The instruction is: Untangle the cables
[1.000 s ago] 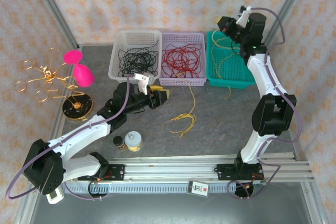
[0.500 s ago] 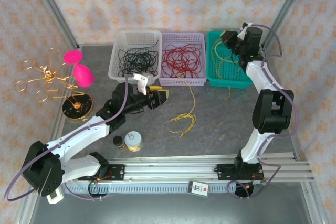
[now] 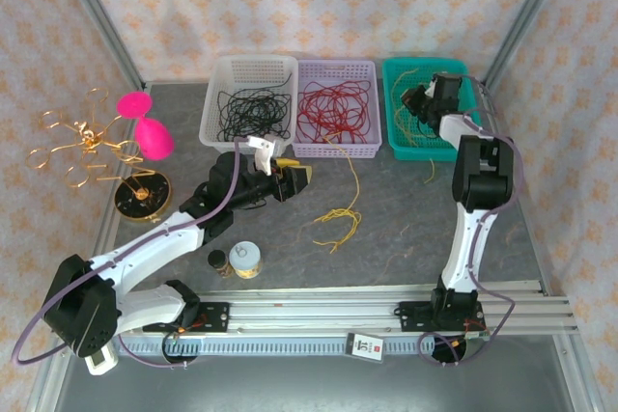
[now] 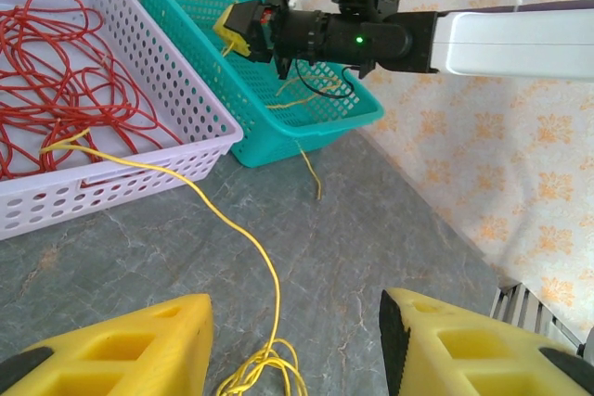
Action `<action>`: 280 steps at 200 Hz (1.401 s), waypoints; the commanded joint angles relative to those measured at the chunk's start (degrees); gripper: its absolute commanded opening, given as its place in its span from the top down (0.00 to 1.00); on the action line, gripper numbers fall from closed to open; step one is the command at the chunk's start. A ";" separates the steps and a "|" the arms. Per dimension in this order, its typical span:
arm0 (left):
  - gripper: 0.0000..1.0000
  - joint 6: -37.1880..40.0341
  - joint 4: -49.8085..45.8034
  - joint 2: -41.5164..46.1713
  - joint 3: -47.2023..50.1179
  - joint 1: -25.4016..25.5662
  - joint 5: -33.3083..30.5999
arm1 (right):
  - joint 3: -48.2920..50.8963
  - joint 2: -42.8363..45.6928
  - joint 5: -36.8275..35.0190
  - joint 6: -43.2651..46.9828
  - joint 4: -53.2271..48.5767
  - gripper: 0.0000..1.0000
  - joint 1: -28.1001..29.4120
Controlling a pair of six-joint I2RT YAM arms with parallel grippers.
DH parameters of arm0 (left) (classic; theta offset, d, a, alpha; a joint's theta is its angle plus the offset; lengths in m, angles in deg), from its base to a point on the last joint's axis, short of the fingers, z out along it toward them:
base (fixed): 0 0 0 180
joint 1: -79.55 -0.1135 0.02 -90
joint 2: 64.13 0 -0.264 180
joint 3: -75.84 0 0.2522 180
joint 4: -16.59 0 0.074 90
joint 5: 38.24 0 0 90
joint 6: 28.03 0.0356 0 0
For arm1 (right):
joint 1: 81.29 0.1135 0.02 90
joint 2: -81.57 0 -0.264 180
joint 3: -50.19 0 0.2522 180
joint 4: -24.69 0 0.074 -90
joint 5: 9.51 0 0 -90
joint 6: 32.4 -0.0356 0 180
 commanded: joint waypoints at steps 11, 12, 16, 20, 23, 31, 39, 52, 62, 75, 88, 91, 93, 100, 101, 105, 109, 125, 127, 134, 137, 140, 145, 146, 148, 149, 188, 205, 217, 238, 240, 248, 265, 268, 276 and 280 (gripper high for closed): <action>0.49 -0.13 1.47 -0.97 0.02 0.24 0.45 | -5.80 -4.09 -0.88 1.56 -1.72 0.86 0.05; 0.49 -0.13 1.49 -0.99 0.02 0.23 0.44 | -5.93 -4.26 -0.90 1.59 -1.84 0.85 0.06; 0.49 -0.22 1.59 -1.15 -0.02 0.22 0.42 | -6.63 -4.79 -1.00 1.69 -2.43 0.82 -0.01; 0.49 -0.20 1.65 -1.17 -0.06 0.17 0.42 | -7.32 -5.29 -1.05 1.78 -3.11 0.78 0.05; 0.49 -0.27 1.68 -1.25 -0.07 0.20 0.49 | -7.89 -5.67 -0.87 1.95 -3.64 0.74 0.08; 0.48 -0.29 1.77 -1.43 -0.26 0.23 0.59 | -9.10 -6.22 -0.76 2.55 -4.87 0.66 0.12; 0.48 -0.29 1.73 -1.58 -0.40 0.18 0.68 | -9.62 -6.04 -1.21 3.07 -5.71 0.62 0.26; 0.48 -0.45 1.94 -1.68 -0.30 0.27 0.61 | -10.19 -4.96 -2.39 3.85 -6.80 0.54 0.52; 0.47 -0.45 2.01 -1.70 -0.24 0.24 0.62 | -10.70 -4.00 -3.14 4.31 -7.70 0.50 0.63; 0.47 -0.65 2.42 -1.77 -0.18 0.23 0.76 | -11.37 -2.78 -3.62 4.66 -8.70 0.48 0.69; 0.47 -0.92 2.81 -1.88 -0.17 0.22 0.86 | -12.26 -1.64 -3.97 4.90 -10.00 0.44 0.68; 0.47 -0.92 2.88 -1.83 -0.16 0.23 0.94 | -12.40 -1.38 -4.06 5.00 -10.23 0.44 0.68; 0.47 -0.88 2.86 -1.87 -0.15 0.23 0.95 | -12.45 -1.25 -4.19 4.96 -10.34 0.43 0.68; 0.47 -1.05 3.00 -1.79 -0.09 0.18 0.95 | -12.78 -0.66 -4.39 5.04 -10.72 0.42 0.71; 0.47 -1.07 3.00 -1.83 -0.08 0.16 0.95 | -12.80 -0.57 -4.46 5.04 -10.78 0.42 0.69; 0.47 -1.13 3.04 -1.72 -0.02 0.22 0.95 | -12.94 -0.44 -4.72 5.04 -11.02 0.41 0.80; 0.47 -1.17 3.12 -1.63 0.01 0.24 0.99 | -13.18 -0.17 -5.09 5.04 -11.38 0.41 0.74; 0.46 -1.29 3.23 -1.11 0.37 0.26 0.87 | -14.88 -0.17 -6.49 5.46 -13.63 0.40 0.78; 0.46 -1.28 3.26 -0.98 0.42 0.24 0.86 | -15.03 -0.21 -6.71 5.47 -13.89 0.40 0.74; 0.46 -1.37 3.18 -0.68 0.63 0.23 0.86 | -15.49 -0.35 -7.26 5.48 -14.46 0.40 0.78; 0.46 -1.40 3.18 -0.59 0.67 0.27 0.80 | -15.66 -0.42 -7.49 5.61 -14.59 0.40 0.78; 0.46 -1.40 3.17 -0.45 0.75 0.22 0.78 | -15.81 -0.46 -7.73 5.59 -14.70 0.40 0.76; 0.46 -1.38 3.09 -0.24 0.94 0.25 0.74 | -16.09 -0.60 -8.33 5.61 -15.01 0.40 0.78; 0.46 -1.42 3.09 -0.18 0.96 0.24 0.76 | -16.12 -0.63 -8.45 5.63 -15.08 0.40 0.82; 0.46 -1.46 3.09 -0.13 1.00 0.27 0.70 | -16.22 -0.69 -8.69 5.76 -15.16 0.40 0.80; 0.45 -1.46 3.05 -0.08 1.04 0.25 0.65 | -16.28 -0.67 -8.76 5.75 -15.20 0.40 0.78; 0.45 -1.61 2.82 0.68 1.69 0.21 0.51 | -20.04 -4.05 -8.65 5.23 -16.38 0.36 0.76; 0.45 -1.71 3.00 0.57 1.65 0.17 0.60 | -24.75 -6.75 -9.50 5.36 -19.04 0.36 0.76; 0.45 -1.86 3.15 0.41 1.69 0.19 0.82 | -27.17 -8.06 -11.36 5.87 -20.27 0.36 0.84; 0.45 -2.06 3.41 0.23 1.78 0.23 0.86 | -29.69 -9.51 -14.25 6.89 -21.05 0.35 0.85; 0.45 -2.04 3.44 0.21 1.74 0.16 0.86 | -30.02 -9.75 -14.45 7.06 -21.26 0.35 0.85; 0.45 -2.00 3.44 0.16 1.70 0.23 0.87 | -31.63 -10.64 -15.03 7.42 -22.49 0.35 0.86; 0.45 -1.99 3.66 -0.09 1.76 0.27 0.93 | -33.09 -11.85 -16.58 8.61 -24.11 0.35 0.96; 0.45 -2.11 3.68 -0.16 1.78 0.23 0.95 | -33.07 -11.88 -16.81 8.66 -24.19 0.35 0.96; 0.45 -2.11 3.78 -0.36 1.69 0.25 0.95 | -32.63 -12.01 -17.14 8.78 -24.18 0.36 0.94; 0.45 -2.20 3.78 -0.45 1.69 0.24 0.99 | -32.26 -12.07 -17.37 8.81 -24.10 0.37 0.94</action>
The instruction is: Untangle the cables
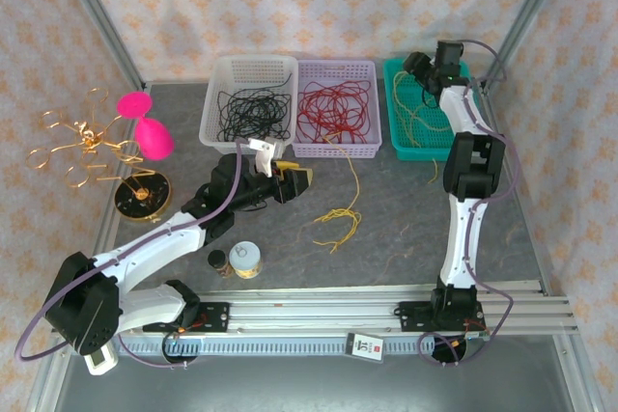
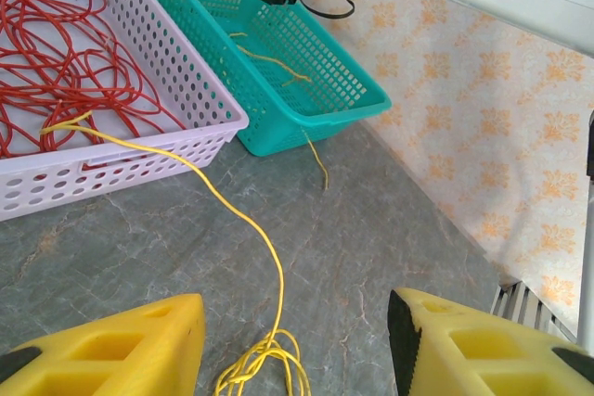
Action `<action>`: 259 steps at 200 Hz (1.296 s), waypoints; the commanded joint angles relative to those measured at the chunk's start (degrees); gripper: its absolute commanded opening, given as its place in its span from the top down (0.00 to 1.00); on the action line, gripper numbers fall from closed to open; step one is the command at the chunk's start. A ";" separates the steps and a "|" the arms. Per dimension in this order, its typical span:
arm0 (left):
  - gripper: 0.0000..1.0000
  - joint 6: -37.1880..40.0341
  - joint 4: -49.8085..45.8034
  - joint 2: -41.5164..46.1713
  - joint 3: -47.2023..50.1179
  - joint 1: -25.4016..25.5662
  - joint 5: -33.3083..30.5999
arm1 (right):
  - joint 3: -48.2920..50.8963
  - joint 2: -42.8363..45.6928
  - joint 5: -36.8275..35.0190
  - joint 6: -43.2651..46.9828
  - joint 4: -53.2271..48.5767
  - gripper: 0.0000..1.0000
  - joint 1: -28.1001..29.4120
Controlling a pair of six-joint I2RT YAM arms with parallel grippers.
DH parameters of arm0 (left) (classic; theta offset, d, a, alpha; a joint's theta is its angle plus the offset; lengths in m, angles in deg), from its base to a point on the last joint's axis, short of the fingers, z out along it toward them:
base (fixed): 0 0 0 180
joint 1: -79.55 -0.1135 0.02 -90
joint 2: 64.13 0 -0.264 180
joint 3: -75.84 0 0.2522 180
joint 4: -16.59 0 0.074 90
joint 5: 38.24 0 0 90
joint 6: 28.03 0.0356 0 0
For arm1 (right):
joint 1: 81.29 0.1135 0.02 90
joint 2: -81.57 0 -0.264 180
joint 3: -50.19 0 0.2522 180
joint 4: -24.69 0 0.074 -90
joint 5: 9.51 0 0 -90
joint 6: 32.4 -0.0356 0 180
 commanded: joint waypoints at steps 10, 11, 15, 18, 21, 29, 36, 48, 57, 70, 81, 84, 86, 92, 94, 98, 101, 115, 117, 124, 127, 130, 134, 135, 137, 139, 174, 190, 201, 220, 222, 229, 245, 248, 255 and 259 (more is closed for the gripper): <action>0.45 -1.02 3.02 -0.09 0.44 0.23 1.18 | -0.24 -1.63 -4.16 1.90 -2.88 0.39 0.23; 0.45 -1.04 3.07 -0.10 0.44 0.23 1.19 | -0.14 -1.64 -4.16 1.87 -2.91 0.39 0.22; 0.44 -1.10 3.16 -0.25 0.37 0.25 1.35 | -0.04 -1.85 -4.32 1.85 -2.93 0.39 0.22; 0.44 -1.14 3.28 -0.32 0.38 0.23 1.41 | 0.10 -2.02 -4.53 1.80 -3.12 0.39 0.19; 0.44 -1.19 3.37 -0.36 0.38 0.23 1.45 | 0.12 -2.20 -4.66 1.63 -3.20 0.40 0.15; 0.44 -1.30 3.60 -0.53 0.44 0.22 1.63 | 0.57 -2.72 -4.48 1.17 -3.31 0.44 0.13; 0.45 -1.39 3.73 -0.62 0.38 0.16 1.70 | 1.15 -3.05 -3.94 0.60 -3.22 0.48 0.08; 0.44 -1.41 3.89 -0.63 0.53 0.25 1.74 | 3.63 -2.77 -3.79 -0.78 -1.56 0.59 -0.05; 0.44 -1.50 3.91 -0.46 0.62 0.30 1.65 | 6.63 -2.01 -3.92 -2.46 0.70 0.69 -0.21; 0.44 -1.50 3.86 -0.21 0.72 0.31 1.72 | 12.08 -0.56 -2.78 -5.81 5.36 0.72 -0.85; 0.44 -1.48 3.88 0.08 1.09 0.28 1.63 | 17.34 0.62 -1.07 -8.67 10.45 0.73 -1.33; 0.44 -1.50 3.86 0.09 1.14 0.26 1.55 | 18.49 0.89 -0.73 -9.26 11.74 0.73 -1.43; 0.44 -1.52 3.90 0.14 1.26 0.23 1.48 | 19.40 1.07 -0.42 -9.52 12.58 0.73 -1.40; 0.44 -1.52 3.83 0.33 1.39 0.26 1.39 | 21.40 1.49 -0.27 -10.17 14.62 0.73 -1.44; 0.44 -1.51 3.89 0.38 1.47 0.26 1.40 | 21.93 1.61 -0.33 -10.30 15.05 0.73 -1.39; 0.44 -1.54 3.87 0.47 1.54 0.24 1.37 | 22.76 1.74 -0.30 -10.50 15.94 0.73 -1.40; 0.44 -1.56 3.83 0.51 1.56 0.23 1.30 | 23.31 1.81 -0.23 -10.73 16.75 0.73 -1.43; 0.44 -1.47 3.65 0.73 1.71 0.27 1.28 | 25.17 2.33 0.91 -10.99 19.76 0.69 -1.40; 0.44 -1.49 3.58 0.77 1.68 0.24 1.35 | 25.13 2.33 1.15 -10.99 19.83 0.67 -1.40; 0.44 -1.40 3.48 0.73 1.65 0.29 1.43 | 24.47 2.32 1.72 -10.77 19.31 0.64 -1.45; 0.44 -1.44 3.47 0.77 1.67 0.24 1.42 | 24.06 2.30 1.89 -10.54 18.94 0.62 -1.38; 0.44 -1.49 3.47 0.78 1.67 0.23 1.45 | 23.52 2.38 1.95 -10.37 18.54 0.60 -1.37; 0.44 -1.47 3.54 0.76 1.69 0.27 1.38 | 22.96 2.51 2.09 -10.10 18.01 0.58 -1.37; 0.44 -1.48 3.60 0.77 1.73 0.25 1.37 | 22.84 2.53 2.09 -10.02 17.91 0.58 -1.37; 0.44 -1.50 3.63 0.77 1.71 0.23 1.37 | 22.53 2.64 2.19 -9.93 17.63 0.57 -1.37; 0.44 -1.57 3.71 0.78 1.77 0.23 1.37 | 22.34 2.71 2.26 -9.76 17.41 0.56 -1.37; 0.44 -2.89 6.53 -0.04 2.35 0.30 2.13 | 17.96 5.00 3.35 -7.36 13.98 0.46 -0.78; 0.44 -3.21 7.15 -0.60 2.21 0.30 2.73 | 16.17 5.96 3.40 -6.51 12.54 0.45 -0.66; 0.44 -3.26 7.08 -0.63 2.12 0.32 2.86 | 15.00 6.56 2.41 -6.16 11.12 0.45 -0.62; 0.44 -3.00 6.65 0.02 2.12 0.25 2.73 | 13.85 7.58 0.25 -5.07 9.18 0.44 -0.66; 0.44 -2.93 6.55 0.08 2.16 0.25 2.70 | 13.78 7.68 0.06 -4.98 9.01 0.44 -0.66; 0.44 -2.83 6.25 0.45 2.12 0.32 2.52 | 13.48 8.05 -0.71 -4.58 8.40 0.44 -0.60; 0.44 -2.54 5.80 1.16 2.30 0.30 2.03 | 13.23 9.07 -0.83 -3.14 7.99 0.44 -0.58; 0.44 -2.41 5.72 1.21 2.36 0.25 1.99 | 13.32 9.41 -0.75 -2.88 7.84 0.44 -0.47; 0.44 -2.47 5.59 1.39 2.45 0.31 1.81 | 13.52 10.47 -0.54 -2.31 7.70 0.44 -0.41; 0.44 -2.45 5.52 1.46 2.53 0.32 1.76 | 13.84 11.28 -0.34 -1.90 7.72 0.45 -0.15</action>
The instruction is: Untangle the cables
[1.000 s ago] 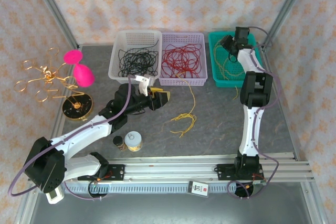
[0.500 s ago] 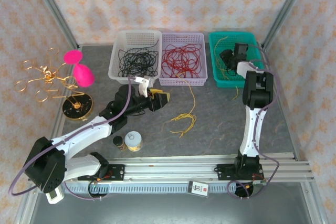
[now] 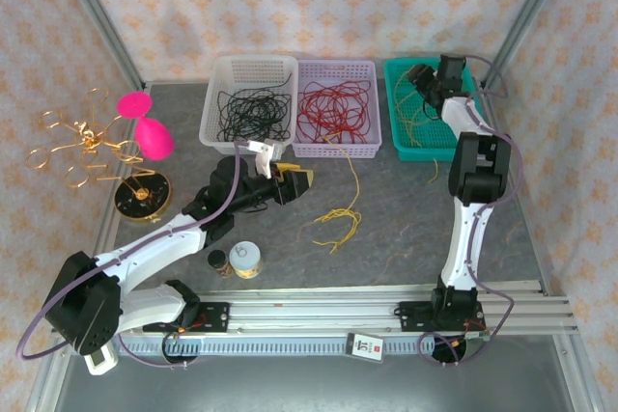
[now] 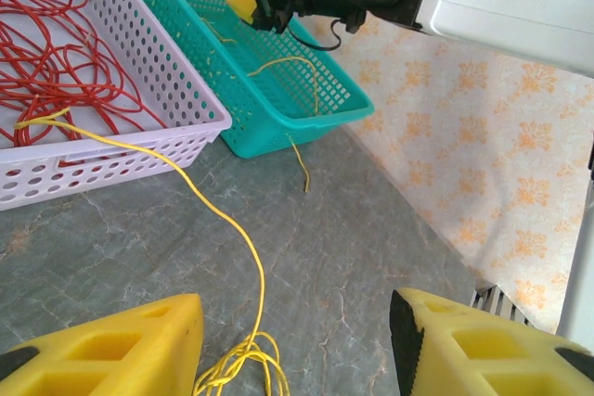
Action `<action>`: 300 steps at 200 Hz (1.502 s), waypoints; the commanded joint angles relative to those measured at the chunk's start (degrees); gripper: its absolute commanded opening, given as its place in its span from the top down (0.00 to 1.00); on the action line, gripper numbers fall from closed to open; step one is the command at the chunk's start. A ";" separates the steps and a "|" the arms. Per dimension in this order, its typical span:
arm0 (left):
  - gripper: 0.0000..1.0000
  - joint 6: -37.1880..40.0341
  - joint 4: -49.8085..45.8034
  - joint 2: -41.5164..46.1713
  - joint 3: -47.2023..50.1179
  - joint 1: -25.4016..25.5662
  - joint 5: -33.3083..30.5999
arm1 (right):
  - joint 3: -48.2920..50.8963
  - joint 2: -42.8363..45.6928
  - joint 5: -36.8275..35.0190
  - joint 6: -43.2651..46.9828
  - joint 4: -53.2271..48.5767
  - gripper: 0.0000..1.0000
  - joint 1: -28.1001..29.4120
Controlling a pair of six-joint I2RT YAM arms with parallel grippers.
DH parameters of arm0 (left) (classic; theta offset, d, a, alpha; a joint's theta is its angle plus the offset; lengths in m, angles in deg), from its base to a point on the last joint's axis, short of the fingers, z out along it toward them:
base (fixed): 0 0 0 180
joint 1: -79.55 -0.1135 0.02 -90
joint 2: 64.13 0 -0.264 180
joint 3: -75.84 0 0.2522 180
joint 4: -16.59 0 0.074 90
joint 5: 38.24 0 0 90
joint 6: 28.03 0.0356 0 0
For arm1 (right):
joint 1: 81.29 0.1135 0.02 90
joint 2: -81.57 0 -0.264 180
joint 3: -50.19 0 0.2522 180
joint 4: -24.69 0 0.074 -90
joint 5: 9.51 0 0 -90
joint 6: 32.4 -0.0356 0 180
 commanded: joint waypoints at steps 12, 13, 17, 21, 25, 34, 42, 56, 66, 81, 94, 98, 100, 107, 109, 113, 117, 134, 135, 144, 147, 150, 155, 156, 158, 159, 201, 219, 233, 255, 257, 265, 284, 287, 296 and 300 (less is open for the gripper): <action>0.44 0.37 1.43 1.57 0.91 0.27 0.15 | 0.90 8.65 -2.04 4.86 -2.33 0.45 1.55; 0.44 0.37 1.43 1.57 0.93 0.29 0.08 | 1.13 9.02 -2.15 5.07 -2.33 0.45 1.64; 0.44 0.44 1.34 1.63 1.11 0.26 0.06 | 2.15 10.63 -2.67 5.79 -2.36 0.45 2.07; 0.45 0.46 1.32 1.69 1.35 0.27 -0.15 | 3.04 12.32 -3.01 6.44 -2.51 0.46 2.53; 0.45 0.35 1.26 1.78 1.52 0.28 -0.33 | 4.43 14.06 -3.22 7.15 -2.61 0.46 2.96; 0.46 0.17 1.42 2.07 2.06 0.32 -0.67 | 9.02 18.86 -4.01 8.63 -2.64 0.46 3.98; 0.47 -0.01 1.50 2.48 2.88 0.30 -1.22 | 14.18 23.46 -4.87 9.66 -2.62 0.47 4.90; 0.49 -0.46 1.81 3.14 4.41 0.32 -2.16 | 25.12 32.02 -6.15 11.21 -1.72 0.47 7.24; 0.51 -0.68 2.17 3.56 5.62 0.29 -2.37 | 32.91 37.64 -7.69 12.76 -1.37 0.47 9.62; 0.57 -1.16 3.31 3.55 7.22 0.30 -1.86 | 43.25 44.14 -8.58 14.84 -1.68 0.47 14.11; 0.61 -1.13 3.72 2.93 8.03 0.40 -0.83 | 51.71 48.52 -6.85 14.73 -0.48 0.47 17.77; 0.62 -1.18 3.79 2.69 8.20 0.40 -0.61 | 54.10 49.54 -5.59 14.59 0.28 0.47 18.81; 0.62 -1.11 3.84 2.53 8.34 0.47 -0.42 | 55.12 50.01 -4.98 14.54 0.76 0.47 19.07; 0.62 -1.09 4.09 2.01 8.64 0.45 0.21 | 58.96 51.33 -2.42 14.56 2.55 0.46 21.01; 0.62 -1.09 4.25 1.99 8.71 0.44 0.40 | 59.66 51.73 -1.73 14.69 3.09 0.46 21.47; 0.62 -1.12 4.55 1.72 8.98 0.49 0.75 | 61.59 52.30 -0.78 14.81 4.00 0.44 22.48; 0.62 -1.19 4.92 1.51 9.30 0.57 1.01 | 63.21 52.66 -0.29 14.76 5.05 0.43 23.45; 0.62 -2.03 7.09 1.03 10.56 0.67 0.94 | 66.61 52.03 3.12 16.17 7.76 0.36 26.13; 0.62 -2.01 7.25 0.95 10.63 0.67 0.94 | 66.64 51.89 3.28 16.30 7.81 0.36 26.23; 0.61 -2.34 8.36 0.62 11.02 0.75 1.28 | 66.82 50.22 3.59 16.70 8.66 0.36 26.82; 0.61 -2.43 8.65 0.53 11.15 0.81 1.29 | 66.87 49.58 4.03 16.86 9.30 0.36 26.90; 0.61 -2.48 8.93 0.45 11.26 0.93 1.29 | 66.98 48.96 4.61 17.02 10.03 0.36 26.87; 0.61 -2.59 9.41 0.26 11.43 1.01 1.33 | 67.07 47.59 5.48 17.06 11.62 0.36 26.93; 0.61 -2.60 9.51 0.21 11.46 1.02 1.35 | 67.08 47.29 5.52 17.05 11.76 0.36 26.90; 0.61 -2.55 9.67 0.13 11.52 1.08 1.37 | 67.07 46.88 5.59 16.87 12.33 0.36 26.92; 0.61 -2.58 9.72 0.10 11.55 1.10 1.42 | 66.99 46.59 5.53 16.83 12.56 0.36 26.93; 0.61 -2.62 10.26 0.36 11.73 2.06 0.64 | 62.68 42.09 6.64 16.61 13.18 0.65 26.97; 0.61 -2.44 10.18 1.08 11.82 2.16 -0.19 | 61.60 44.89 6.06 17.53 11.35 0.88 26.98; 0.61 -2.05 9.92 1.13 11.61 2.16 -0.10 | 60.71 48.36 5.61 18.43 9.00 0.97 26.98; 0.60 -1.07 9.67 0.78 10.88 2.16 1.15 | 60.11 54.50 6.20 19.48 7.10 1.00 26.96; 0.60 -0.98 9.66 0.73 10.81 2.16 1.23 | 60.08 55.12 6.40 19.57 7.01 1.00 27.00; 0.60 -0.58 9.66 0.56 10.54 2.25 1.66 | 60.14 57.26 7.31 19.80 7.13 1.00 26.98; 0.56 0.79 10.20 0.46 9.65 2.62 4.26 | 60.28 61.45 9.95 19.53 7.46 1.00 27.12; 0.56 1.10 10.20 0.43 9.34 2.75 4.61 | 60.28 61.95 10.39 19.50 7.50 1.00 27.08; 0.55 2.23 10.15 0.43 8.58 3.31 6.01 | 60.11 63.50 11.72 18.92 7.49 1.00 27.10; 0.53 2.84 10.00 0.35 8.13 3.59 6.82 | 60.15 64.43 12.18 18.61 7.51 1.00 27.12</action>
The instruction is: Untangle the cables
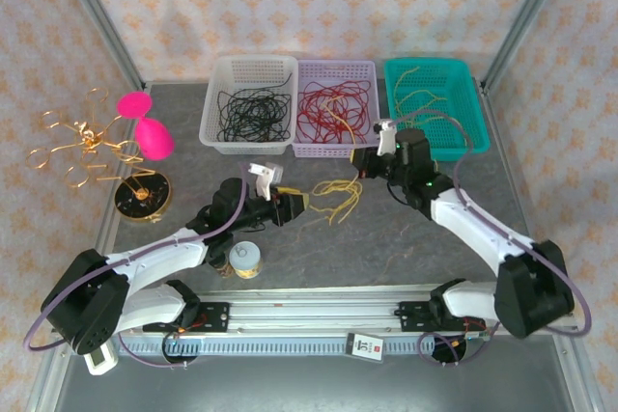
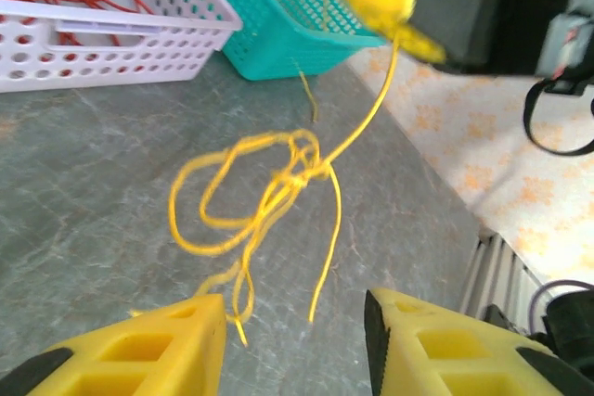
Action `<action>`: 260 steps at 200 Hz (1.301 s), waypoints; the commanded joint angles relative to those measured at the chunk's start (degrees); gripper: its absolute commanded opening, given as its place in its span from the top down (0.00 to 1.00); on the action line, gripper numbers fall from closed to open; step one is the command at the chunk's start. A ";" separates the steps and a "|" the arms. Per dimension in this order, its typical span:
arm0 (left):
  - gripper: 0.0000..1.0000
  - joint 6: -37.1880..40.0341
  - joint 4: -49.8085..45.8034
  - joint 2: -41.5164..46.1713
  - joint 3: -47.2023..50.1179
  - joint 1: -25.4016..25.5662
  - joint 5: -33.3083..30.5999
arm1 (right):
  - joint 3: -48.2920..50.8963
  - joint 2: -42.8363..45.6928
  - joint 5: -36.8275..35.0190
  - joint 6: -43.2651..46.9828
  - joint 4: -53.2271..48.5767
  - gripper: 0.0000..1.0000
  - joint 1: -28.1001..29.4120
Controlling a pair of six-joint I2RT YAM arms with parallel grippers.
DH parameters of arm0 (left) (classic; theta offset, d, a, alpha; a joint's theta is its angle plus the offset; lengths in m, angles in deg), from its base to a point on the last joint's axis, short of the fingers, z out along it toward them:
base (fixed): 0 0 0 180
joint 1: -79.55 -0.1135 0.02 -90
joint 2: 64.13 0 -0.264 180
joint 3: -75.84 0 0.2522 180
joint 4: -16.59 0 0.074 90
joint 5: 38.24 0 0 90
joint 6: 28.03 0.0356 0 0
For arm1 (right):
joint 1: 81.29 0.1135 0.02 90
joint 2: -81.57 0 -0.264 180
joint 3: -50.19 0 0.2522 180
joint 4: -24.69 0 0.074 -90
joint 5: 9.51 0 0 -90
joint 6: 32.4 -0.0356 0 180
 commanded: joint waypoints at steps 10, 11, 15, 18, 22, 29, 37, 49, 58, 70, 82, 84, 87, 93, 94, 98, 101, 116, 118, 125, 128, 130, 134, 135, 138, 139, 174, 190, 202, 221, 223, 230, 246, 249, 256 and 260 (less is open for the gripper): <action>0.50 5.27 1.75 0.05 -4.38 2.20 6.04 | -1.65 5.43 5.93 -0.52 -0.48 1.00 0.26; 0.50 5.40 1.63 0.06 -4.59 2.28 6.12 | -1.65 5.53 6.02 -0.60 -0.50 1.00 0.25; 0.48 6.06 1.18 -0.08 -5.15 2.55 6.39 | -1.79 6.05 6.59 -0.85 -0.70 1.00 0.29; 0.47 6.37 1.04 -0.30 -5.64 2.73 6.63 | -1.87 6.42 7.02 -1.06 -0.88 1.00 0.33; 0.46 6.91 0.90 -0.58 -6.10 2.85 7.05 | -2.07 6.91 7.51 -1.23 -1.22 1.00 0.28; 0.45 7.53 1.02 -1.15 -6.91 3.01 7.93 | -2.36 7.73 8.04 -1.60 -1.69 1.00 0.29; 0.45 8.23 1.11 -1.85 -7.69 3.13 9.02 | -2.53 8.60 8.34 -2.10 -2.07 1.00 0.29; 0.46 9.41 0.81 -2.86 -8.57 3.34 9.99 | -2.63 9.92 9.01 -2.69 -2.18 1.00 0.32; 0.52 10.96 -0.55 -3.69 -9.90 3.51 11.54 | -2.69 10.70 9.33 -3.31 -1.94 1.00 0.40; 0.57 13.91 -4.06 -4.67 -11.99 3.71 13.42 | -2.76 11.43 10.06 -3.91 -1.82 1.00 0.35; 0.63 17.76 -8.43 -5.14 -14.05 3.84 14.06 | -2.72 11.79 11.33 -3.93 -1.59 1.00 0.38; 0.63 18.41 -9.13 -5.21 -14.30 3.86 14.14 | -2.72 11.77 11.57 -3.93 -1.53 1.00 0.36; 0.64 19.29 -10.00 -5.13 -14.83 3.85 14.38 | -2.72 11.88 11.77 -4.00 -1.49 1.00 0.35; 0.66 21.17 -11.95 -5.19 -15.77 3.86 14.90 | -2.63 11.82 12.02 -4.08 -1.40 1.00 0.36; 0.66 21.44 -12.25 -5.19 -15.96 3.86 14.99 | -2.63 11.80 12.05 -4.09 -1.40 1.00 0.39; 0.67 22.36 -13.24 -5.20 -16.52 3.85 15.15 | -2.64 11.79 12.31 -4.18 -1.27 1.00 0.33; 0.67 23.27 -13.84 -5.14 -16.84 3.86 15.23 | -2.63 11.74 12.41 -4.31 -1.22 1.00 0.33; 0.68 27.11 -17.02 -5.50 -18.21 3.86 15.92 | -2.72 11.85 13.11 -5.15 -0.64 1.00 0.38; 0.68 27.65 -17.49 -5.54 -18.46 3.86 16.12 | -2.72 11.83 13.22 -5.27 -0.44 1.00 0.36; 0.65 29.35 -19.20 -5.80 -19.16 3.86 16.60 | -2.85 11.97 13.32 -5.59 -0.02 1.00 0.36; 0.63 29.88 -19.76 -5.96 -19.35 3.86 16.58 | -2.93 11.97 13.30 -5.75 0.08 1.00 0.33; 0.62 30.16 -20.11 -6.00 -19.49 3.86 16.57 | -3.01 11.97 13.25 -5.77 0.07 1.00 0.33; 0.60 30.60 -20.64 -6.13 -19.53 3.86 16.37 | -3.18 12.04 13.15 -5.84 0.03 1.00 0.33; 0.60 30.77 -20.77 -6.15 -19.55 3.86 16.34 | -3.21 12.05 13.14 -5.81 0.02 1.00 0.37; 0.60 31.08 -21.15 -6.30 -19.53 3.86 16.24 | -3.36 12.05 13.06 -5.80 -0.06 1.00 0.34; 0.60 31.22 -21.20 -6.27 -19.55 3.86 16.23 | -3.43 12.10 13.06 -5.83 -0.11 1.00 0.33; 0.65 33.22 -23.76 -6.56 -19.09 3.86 14.92 | -4.36 12.07 12.89 -6.06 -0.52 1.00 0.34; 0.76 33.37 -23.17 -6.78 -18.61 3.79 14.96 | -4.39 12.00 13.26 -6.84 0.08 1.00 0.34; 0.90 33.49 -23.44 -7.08 -18.62 3.84 13.43 | -4.62 12.07 13.36 -7.15 0.40 1.00 0.37; 1.00 31.84 -21.64 -6.27 -17.50 3.78 8.47 | -5.29 12.40 11.45 -7.01 -0.21 1.00 0.34; 1.00 31.64 -21.35 -6.08 -17.29 3.73 8.17 | -5.40 12.47 11.24 -6.94 -0.39 1.00 0.33; 1.00 30.94 -19.89 -5.29 -16.17 3.73 7.40 | -5.97 12.65 9.04 -6.85 -1.16 1.00 0.27; 1.00 28.30 -15.14 -3.06 -12.86 3.77 6.07 | -7.29 13.25 4.13 -7.28 -2.15 1.00 0.10; 1.00 27.85 -14.25 -2.55 -12.30 3.78 5.75 | -7.47 13.40 3.27 -7.47 -2.15 1.00 0.08; 1.00 26.18 -12.30 -2.01 -10.98 3.79 5.27 | -7.85 13.81 1.51 -8.28 -1.88 1.00 -0.02; 1.00 25.36 -11.24 -1.79 -10.46 3.73 5.23 | -7.96 14.02 0.76 -8.77 -1.51 1.00 -0.10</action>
